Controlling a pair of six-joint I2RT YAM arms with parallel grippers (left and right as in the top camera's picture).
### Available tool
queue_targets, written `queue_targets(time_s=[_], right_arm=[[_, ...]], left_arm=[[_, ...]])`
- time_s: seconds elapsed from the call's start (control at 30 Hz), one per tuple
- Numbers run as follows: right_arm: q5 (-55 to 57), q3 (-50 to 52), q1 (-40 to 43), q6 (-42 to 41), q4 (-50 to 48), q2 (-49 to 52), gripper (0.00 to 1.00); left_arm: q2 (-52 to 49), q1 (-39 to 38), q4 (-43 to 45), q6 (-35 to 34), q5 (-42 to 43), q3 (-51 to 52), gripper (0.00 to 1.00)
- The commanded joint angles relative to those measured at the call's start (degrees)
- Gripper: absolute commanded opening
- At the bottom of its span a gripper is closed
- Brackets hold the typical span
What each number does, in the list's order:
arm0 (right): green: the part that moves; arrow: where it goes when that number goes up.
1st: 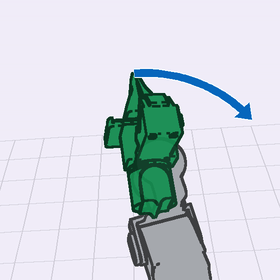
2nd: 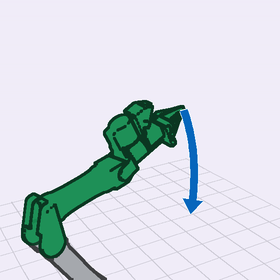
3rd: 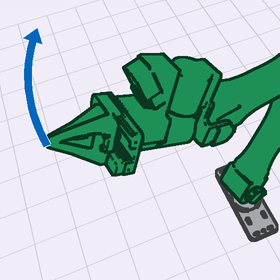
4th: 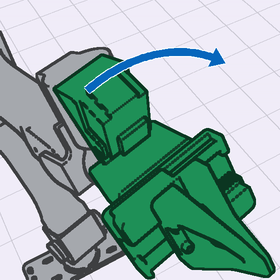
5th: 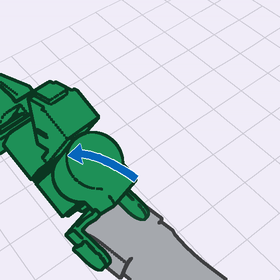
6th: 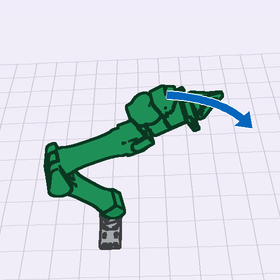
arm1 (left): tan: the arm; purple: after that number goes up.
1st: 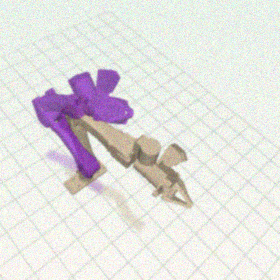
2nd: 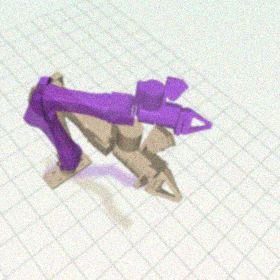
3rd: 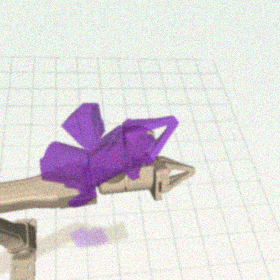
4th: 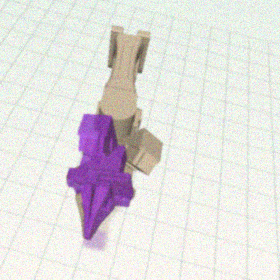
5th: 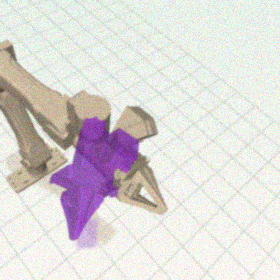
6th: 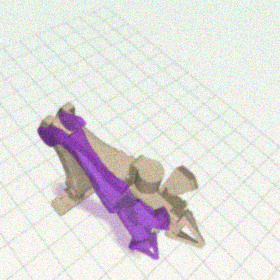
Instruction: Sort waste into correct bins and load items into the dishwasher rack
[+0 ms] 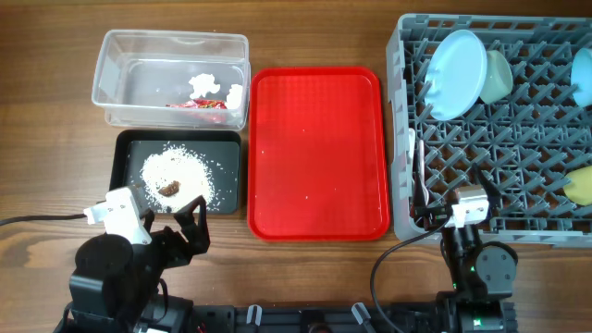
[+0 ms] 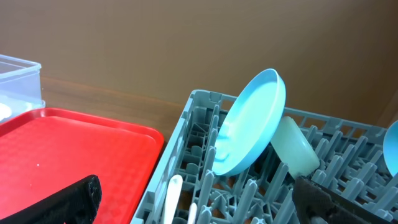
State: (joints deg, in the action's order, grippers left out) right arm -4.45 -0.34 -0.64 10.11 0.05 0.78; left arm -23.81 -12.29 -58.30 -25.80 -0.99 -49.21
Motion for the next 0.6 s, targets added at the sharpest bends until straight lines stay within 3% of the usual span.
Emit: queue_targets(time_s=[0.0, 0.37, 0.57], right_arm=[[0.1, 0.0, 0.2, -1.2, -0.2, -0.5, 1.00], [0.2, 0.0, 0.2, -1.2, -0.2, -0.5, 1.00], [0.1, 0.0, 0.2, -1.2, -0.2, -0.5, 1.00]], left_arm=[[0.2, -0.1, 0.0, -0.3, -0.6, 0.4, 1.00], [0.5, 1.1, -0.3, 0.4, -1.7, 0.7, 1.00], [5.8, 7.4, 7.6, 0.3, -2.5, 10.6, 1.00]])
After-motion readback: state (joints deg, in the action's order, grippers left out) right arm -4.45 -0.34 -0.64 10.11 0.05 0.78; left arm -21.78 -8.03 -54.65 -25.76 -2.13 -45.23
